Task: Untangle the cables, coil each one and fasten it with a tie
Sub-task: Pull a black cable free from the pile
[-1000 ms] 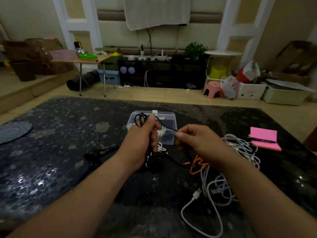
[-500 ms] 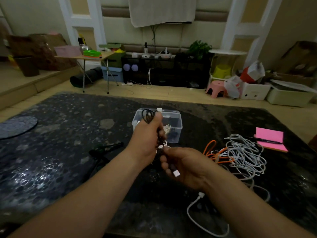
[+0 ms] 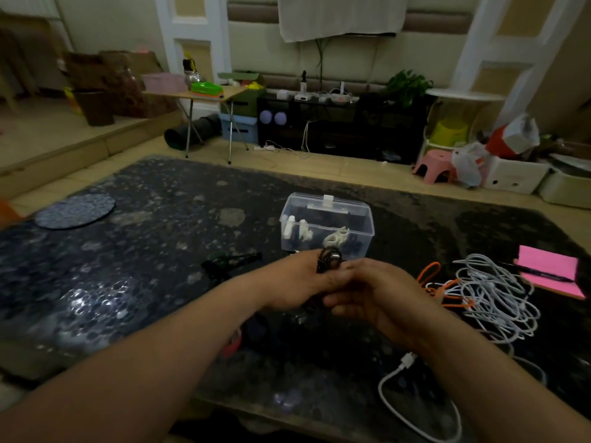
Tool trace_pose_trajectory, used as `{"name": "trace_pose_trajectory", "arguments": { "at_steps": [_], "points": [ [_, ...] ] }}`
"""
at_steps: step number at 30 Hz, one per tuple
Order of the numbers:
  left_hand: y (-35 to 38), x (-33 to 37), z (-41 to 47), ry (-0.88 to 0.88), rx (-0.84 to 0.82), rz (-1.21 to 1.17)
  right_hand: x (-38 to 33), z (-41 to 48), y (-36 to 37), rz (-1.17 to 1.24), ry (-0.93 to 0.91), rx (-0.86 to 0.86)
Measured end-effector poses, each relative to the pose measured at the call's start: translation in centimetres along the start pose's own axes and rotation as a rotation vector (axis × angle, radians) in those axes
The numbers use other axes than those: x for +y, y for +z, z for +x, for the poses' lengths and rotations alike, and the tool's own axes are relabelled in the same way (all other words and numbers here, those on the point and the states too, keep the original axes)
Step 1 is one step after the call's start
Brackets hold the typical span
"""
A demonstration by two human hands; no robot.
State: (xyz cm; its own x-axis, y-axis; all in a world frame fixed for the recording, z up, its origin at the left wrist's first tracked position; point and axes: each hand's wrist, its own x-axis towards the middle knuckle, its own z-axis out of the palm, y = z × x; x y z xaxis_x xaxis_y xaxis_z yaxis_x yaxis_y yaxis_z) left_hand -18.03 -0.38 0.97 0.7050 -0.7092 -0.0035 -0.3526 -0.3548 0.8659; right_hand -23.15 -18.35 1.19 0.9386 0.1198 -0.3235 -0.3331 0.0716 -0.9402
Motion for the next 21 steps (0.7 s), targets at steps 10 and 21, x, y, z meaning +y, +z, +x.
{"name": "trace_pose_trajectory", "arguments": {
  "at_steps": [10, 21],
  "points": [
    [-0.9, -1.4, -1.5, -0.130, 0.213, 0.258, 0.8, 1.5, 4.6, -0.583, -0.409, 0.313],
    [-9.6, -3.1, -5.3, -0.151, 0.197, 0.077, -2.5, 7.0, 9.9, -0.694, -0.605, 0.274]
  ]
}}
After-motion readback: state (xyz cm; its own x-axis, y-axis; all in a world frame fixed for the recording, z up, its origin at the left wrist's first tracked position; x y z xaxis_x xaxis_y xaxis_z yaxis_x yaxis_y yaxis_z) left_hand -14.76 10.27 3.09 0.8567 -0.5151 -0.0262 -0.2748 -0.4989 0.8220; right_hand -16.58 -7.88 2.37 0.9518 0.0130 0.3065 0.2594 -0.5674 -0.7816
